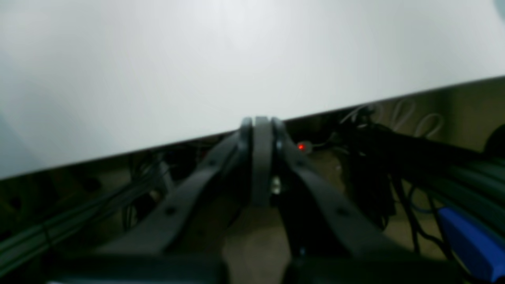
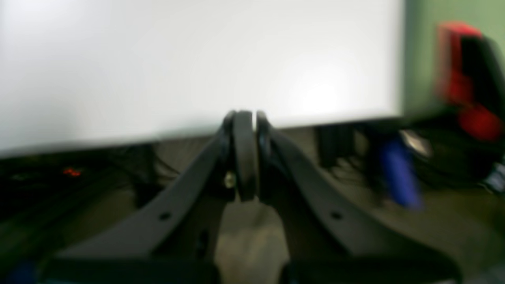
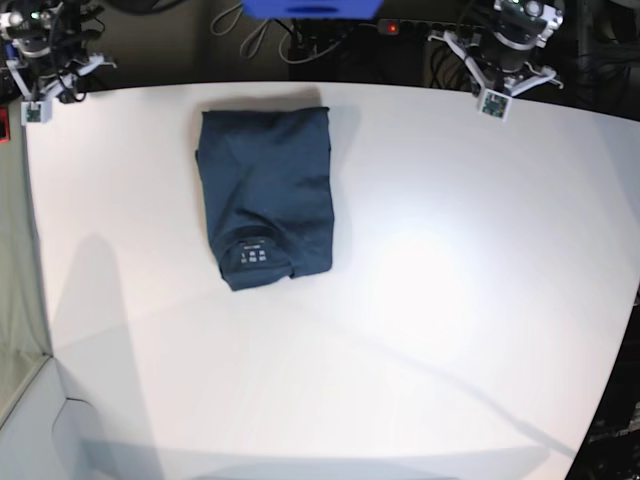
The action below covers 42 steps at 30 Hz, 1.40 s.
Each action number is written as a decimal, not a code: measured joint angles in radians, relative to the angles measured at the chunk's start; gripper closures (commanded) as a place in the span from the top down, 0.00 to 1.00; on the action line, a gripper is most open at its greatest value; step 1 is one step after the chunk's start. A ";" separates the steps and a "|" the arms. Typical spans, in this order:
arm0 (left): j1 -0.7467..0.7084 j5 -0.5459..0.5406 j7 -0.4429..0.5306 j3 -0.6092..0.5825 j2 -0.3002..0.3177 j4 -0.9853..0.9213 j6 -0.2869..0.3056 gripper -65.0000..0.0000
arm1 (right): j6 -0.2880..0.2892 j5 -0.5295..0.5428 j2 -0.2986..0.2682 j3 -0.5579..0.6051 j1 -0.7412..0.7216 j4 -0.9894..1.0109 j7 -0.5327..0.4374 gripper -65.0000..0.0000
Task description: Layout the t-shirt on the table in an organized manner, then fold the t-shirt properly
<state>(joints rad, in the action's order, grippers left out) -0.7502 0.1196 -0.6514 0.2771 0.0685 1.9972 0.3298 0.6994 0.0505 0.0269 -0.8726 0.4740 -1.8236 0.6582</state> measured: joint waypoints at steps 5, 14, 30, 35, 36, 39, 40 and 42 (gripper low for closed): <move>-0.091 -0.004 -0.003 -0.003 -0.041 -0.002 0.003 0.00 | 0.001 -0.045 -0.014 -0.100 0.042 0.102 0.006 0.00; -0.131 -0.005 0.019 -0.004 -0.032 -0.195 -0.002 0.00 | 0.000 -0.042 -0.071 -0.123 0.089 0.426 -0.029 0.00; 0.116 -0.003 0.192 -0.017 0.006 -0.788 -0.004 0.00 | -0.008 -0.042 -0.135 0.061 0.000 1.114 -0.505 0.00; 0.260 -0.007 0.334 0.009 0.003 -1.089 -0.003 0.00 | -0.016 -0.043 -0.136 0.248 -0.060 1.268 -0.708 0.00; 0.277 -0.007 0.406 0.028 0.003 -1.155 -0.004 0.00 | -0.015 -0.043 -0.136 0.298 -0.068 1.288 -0.748 0.00; 0.352 0.002 0.592 0.080 0.008 -1.374 -0.010 0.00 | -0.012 -0.043 -0.138 0.415 -0.108 1.365 -0.810 0.00; 0.395 -0.003 0.664 0.097 0.013 -1.472 -0.011 0.00 | -0.014 -0.043 -0.142 0.452 -0.129 1.405 -0.838 0.00; 0.484 -0.002 0.762 0.109 0.032 -1.659 -0.007 0.00 | -0.070 -0.042 -0.140 0.517 -0.173 1.484 -0.873 0.00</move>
<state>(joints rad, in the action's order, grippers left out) -0.2657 0.1181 0.1108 0.3859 0.1009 0.3386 0.3225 0.6296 0.0082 -0.1127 -0.3557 0.3012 -0.3393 -0.2146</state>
